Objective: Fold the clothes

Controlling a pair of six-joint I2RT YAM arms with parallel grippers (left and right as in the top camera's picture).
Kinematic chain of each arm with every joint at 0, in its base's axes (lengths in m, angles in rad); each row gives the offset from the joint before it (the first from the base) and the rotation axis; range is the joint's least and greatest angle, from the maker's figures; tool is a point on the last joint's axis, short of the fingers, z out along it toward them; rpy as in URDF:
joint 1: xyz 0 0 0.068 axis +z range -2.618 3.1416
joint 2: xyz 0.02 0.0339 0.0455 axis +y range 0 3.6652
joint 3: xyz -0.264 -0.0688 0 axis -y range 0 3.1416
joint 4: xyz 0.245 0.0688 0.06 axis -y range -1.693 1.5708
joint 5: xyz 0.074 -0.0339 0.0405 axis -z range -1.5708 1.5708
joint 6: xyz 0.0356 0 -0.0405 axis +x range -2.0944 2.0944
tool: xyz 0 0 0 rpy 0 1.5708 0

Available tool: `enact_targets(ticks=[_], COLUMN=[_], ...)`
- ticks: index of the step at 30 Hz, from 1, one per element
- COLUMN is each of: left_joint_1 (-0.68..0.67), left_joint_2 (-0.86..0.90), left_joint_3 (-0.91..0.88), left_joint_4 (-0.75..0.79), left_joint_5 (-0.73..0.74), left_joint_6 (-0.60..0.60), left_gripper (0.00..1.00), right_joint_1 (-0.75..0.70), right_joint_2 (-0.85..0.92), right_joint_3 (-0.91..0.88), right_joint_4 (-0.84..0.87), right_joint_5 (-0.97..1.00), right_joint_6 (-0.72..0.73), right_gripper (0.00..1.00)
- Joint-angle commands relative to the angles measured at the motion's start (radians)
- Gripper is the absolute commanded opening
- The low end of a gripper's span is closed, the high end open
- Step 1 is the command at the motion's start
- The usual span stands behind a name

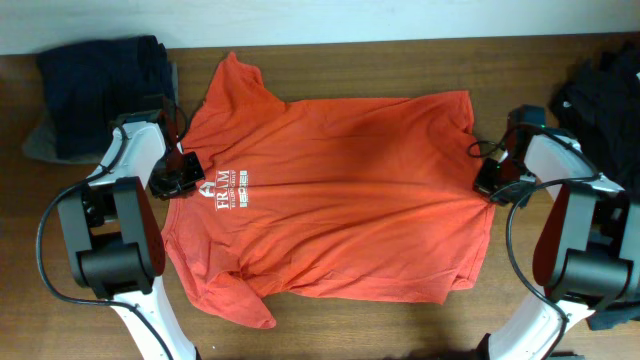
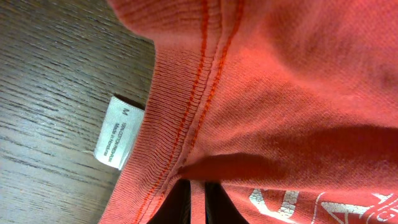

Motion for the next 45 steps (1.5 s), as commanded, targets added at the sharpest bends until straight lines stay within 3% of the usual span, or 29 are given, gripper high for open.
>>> enact_targets(ticks=[1, 12, 15, 17, 18, 19, 21, 24, 27, 33, 41, 45], left_joint_1=[0.008, -0.021, -0.032, -0.041, -0.047, -0.052, -0.065, -0.082, -0.086, -0.088, -0.124, -0.164], left_joint_2=[0.061, 0.05, 0.047, 0.047, 0.047, 0.047, 0.047, 0.047, 0.047, 0.039, -0.075, -0.206], left_joint_3=[-0.009, 0.199, 0.304, 0.369, 0.403, 0.426, 0.465, 0.513, 0.559, 0.67, 0.676, 0.592], left_joint_4=[0.034, -0.17, -0.239, -0.276, -0.3, -0.32, -0.369, -0.464, -0.557, -0.687, -0.7, -0.7], left_joint_5=[-0.013, 0.019, 0.019, 0.02, 0.02, 0.02, 0.02, 0.02, 0.02, 0.02, 0.054, 0.046], left_joint_6=[0.011, 0.049, 0.049, 0.049, 0.049, 0.049, 0.052, 0.087, 0.089, 0.039, 0.032, 0.005], left_gripper=[0.11, 0.11, 0.13, 0.2, 0.25, 0.38, 0.99, 0.99, 0.99, 0.99, 0.99, 0.99], right_joint_1=[-0.046, -0.063, -0.063, -0.063, -0.063, -0.063, -0.063, -0.062, -0.062, -0.05, 0.026, 0.072], right_joint_2=[0.019, 0.002, -0.005, -0.011, -0.015, -0.018, -0.028, -0.051, -0.097, -0.221, -0.324, -0.328], right_joint_3=[-0.026, 0.152, 0.255, 0.32, 0.359, 0.386, 0.426, 0.458, 0.459, 0.459, 0.45, 0.446], right_joint_4=[-0.011, -0.165, -0.255, -0.314, -0.352, -0.38, -0.424, -0.475, -0.504, -0.591, -0.685, -0.725], right_joint_5=[0.073, 0.004, -0.01, -0.053, -0.097, -0.128, -0.19, -0.233, -0.252, -0.262, -0.25, -0.25], right_joint_6=[0.024, 0.022, 0.005, -0.025, -0.045, -0.058, -0.093, -0.117, -0.118, -0.152, -0.174, -0.187], right_gripper=[0.04, 0.05, 0.2, 0.31, 0.33, 0.37, 0.49, 0.52, 0.49, 0.48, 0.49, 0.49])
